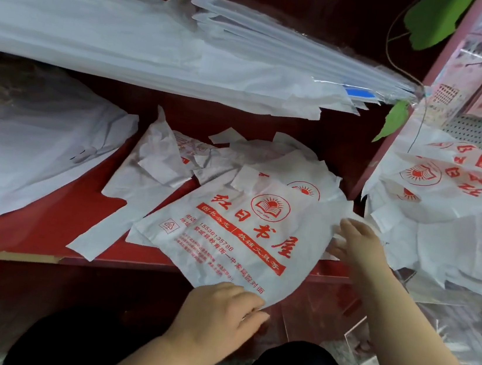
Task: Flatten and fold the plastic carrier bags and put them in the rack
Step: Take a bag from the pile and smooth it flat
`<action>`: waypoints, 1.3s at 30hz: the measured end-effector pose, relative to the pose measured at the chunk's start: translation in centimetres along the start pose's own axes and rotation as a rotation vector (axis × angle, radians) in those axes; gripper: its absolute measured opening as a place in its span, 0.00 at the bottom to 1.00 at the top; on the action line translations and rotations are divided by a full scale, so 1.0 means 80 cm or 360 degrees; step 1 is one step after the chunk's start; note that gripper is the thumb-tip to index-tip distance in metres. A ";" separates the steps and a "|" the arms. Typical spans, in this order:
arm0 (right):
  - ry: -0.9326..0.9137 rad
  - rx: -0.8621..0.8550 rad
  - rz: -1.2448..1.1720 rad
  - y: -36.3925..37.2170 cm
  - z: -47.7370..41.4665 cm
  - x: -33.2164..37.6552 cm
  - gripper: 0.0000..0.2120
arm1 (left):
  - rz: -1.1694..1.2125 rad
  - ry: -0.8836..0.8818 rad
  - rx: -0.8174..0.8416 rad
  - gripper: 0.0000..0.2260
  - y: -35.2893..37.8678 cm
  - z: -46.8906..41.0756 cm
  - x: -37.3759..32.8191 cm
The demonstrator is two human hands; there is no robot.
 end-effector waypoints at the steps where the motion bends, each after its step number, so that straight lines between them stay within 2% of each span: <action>1: 0.0100 0.0050 -0.0061 0.004 -0.006 -0.006 0.19 | 0.0012 0.0039 0.0074 0.16 0.003 -0.005 -0.005; 4: 0.0265 0.0098 -0.0136 0.016 -0.019 -0.013 0.27 | 0.0252 0.0117 0.0314 0.27 0.005 -0.017 -0.009; 6: 0.0266 0.0114 0.0010 0.023 -0.028 -0.008 0.29 | 0.0464 -0.0099 0.0339 0.36 -0.011 -0.029 0.010; 7: 0.0251 0.0128 0.0103 0.027 -0.036 -0.008 0.30 | 0.0425 -0.0221 0.0291 0.39 -0.021 -0.036 0.024; 8: 0.0229 0.0123 0.0174 0.031 -0.043 -0.006 0.30 | 0.0262 -0.0301 0.0251 0.38 -0.029 -0.043 0.038; 9: 0.0187 0.0103 0.0214 0.036 -0.052 -0.005 0.30 | 0.0064 -0.0367 0.0310 0.32 -0.032 -0.049 0.054; 10: 0.0134 0.0059 0.0216 0.040 -0.059 0.001 0.30 | -0.0092 -0.0464 0.0471 0.28 -0.030 -0.052 0.070; 11: 0.0084 0.0040 0.0207 0.046 -0.066 0.007 0.29 | -0.0195 -0.0548 0.0649 0.29 -0.026 -0.053 0.084; 13: 0.0019 0.0025 0.0217 0.058 -0.077 0.018 0.27 | -0.0311 -0.0558 0.0850 0.43 -0.021 -0.049 0.101; 15: -0.0044 0.0003 0.0243 0.067 -0.086 0.029 0.20 | -0.0365 -0.0559 0.0873 0.56 -0.022 -0.041 0.111; 17: -0.0169 0.0002 0.0200 0.077 -0.095 0.043 0.05 | -0.0394 -0.0623 0.0807 0.59 -0.022 -0.031 0.114; 21: -0.0546 0.0169 0.0194 0.107 -0.092 0.080 0.06 | -0.0516 -0.0793 0.0711 0.61 -0.022 -0.021 0.113; 23: -0.0748 0.0211 0.0320 0.119 -0.079 0.097 0.05 | -0.0511 -0.0888 0.0659 0.56 -0.024 -0.026 0.116; 26: -0.1113 0.0193 0.0589 0.123 -0.049 0.112 0.09 | -0.0532 -0.1007 0.0660 0.36 -0.023 -0.039 0.120; 30: -0.1602 0.0334 0.0950 0.124 -0.010 0.088 0.04 | -0.0525 -0.1019 0.0686 0.32 -0.018 -0.053 0.122; 32: -0.1666 0.0443 0.1118 0.123 0.002 0.062 0.06 | -0.0461 -0.1002 0.0622 0.29 -0.023 -0.055 0.123; 34: -0.1634 0.0505 0.1205 0.120 0.007 0.041 0.07 | -0.0205 -0.1050 0.0412 0.23 -0.038 -0.057 0.127; 37: -0.1500 0.0535 0.1281 0.115 0.001 0.016 0.07 | 0.0391 -0.1324 -0.0006 0.16 -0.066 -0.065 0.155; 39: -0.1408 0.0548 0.1323 0.113 -0.006 0.006 0.08 | 0.0554 -0.1507 -0.0156 0.17 -0.078 -0.076 0.187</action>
Point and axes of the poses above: each hand's wrist, its own z-axis away from the middle knuckle, its own y-axis out of the palm, x = y × z, the point moved 6 cm from there along -z, towards the middle knuckle, and after that the axes turned 4 degrees about -y, right-handed, at the moved point
